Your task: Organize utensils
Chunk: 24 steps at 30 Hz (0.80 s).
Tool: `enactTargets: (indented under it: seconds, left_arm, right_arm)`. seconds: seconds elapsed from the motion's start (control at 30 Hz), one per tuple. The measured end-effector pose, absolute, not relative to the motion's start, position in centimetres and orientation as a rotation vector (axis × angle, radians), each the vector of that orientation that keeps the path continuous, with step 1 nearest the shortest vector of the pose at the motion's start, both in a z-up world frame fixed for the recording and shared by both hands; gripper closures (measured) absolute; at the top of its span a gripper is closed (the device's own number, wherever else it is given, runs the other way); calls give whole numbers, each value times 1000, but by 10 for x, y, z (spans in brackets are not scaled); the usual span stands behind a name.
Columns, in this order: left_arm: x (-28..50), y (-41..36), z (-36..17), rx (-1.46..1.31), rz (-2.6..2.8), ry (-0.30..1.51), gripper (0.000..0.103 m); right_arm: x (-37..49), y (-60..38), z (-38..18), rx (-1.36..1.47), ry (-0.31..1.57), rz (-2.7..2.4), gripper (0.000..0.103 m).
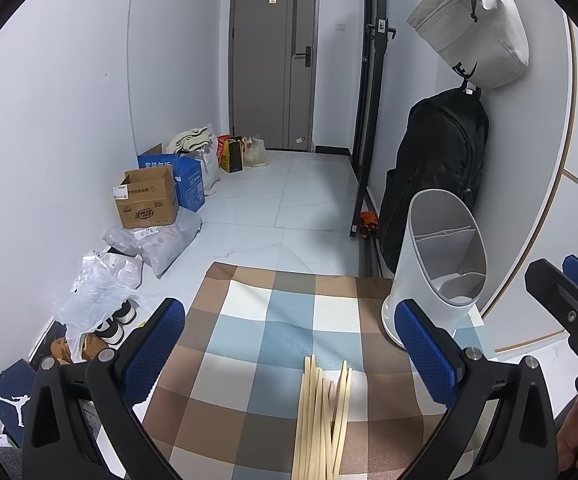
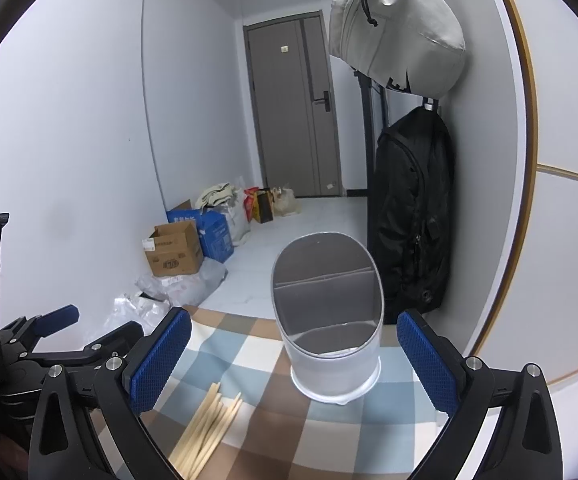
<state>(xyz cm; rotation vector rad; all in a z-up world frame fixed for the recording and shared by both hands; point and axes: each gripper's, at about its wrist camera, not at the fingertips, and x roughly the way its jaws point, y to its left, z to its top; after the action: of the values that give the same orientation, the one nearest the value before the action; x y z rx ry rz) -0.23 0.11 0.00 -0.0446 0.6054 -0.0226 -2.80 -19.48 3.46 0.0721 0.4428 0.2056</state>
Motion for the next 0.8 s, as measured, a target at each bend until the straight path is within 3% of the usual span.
enactTargets:
  seconds: [0.8]
  left_arm:
    - [1,1,-5,-48,-39,636,1]
  right_arm:
    - [-27,-195,34,85,458,231,0]
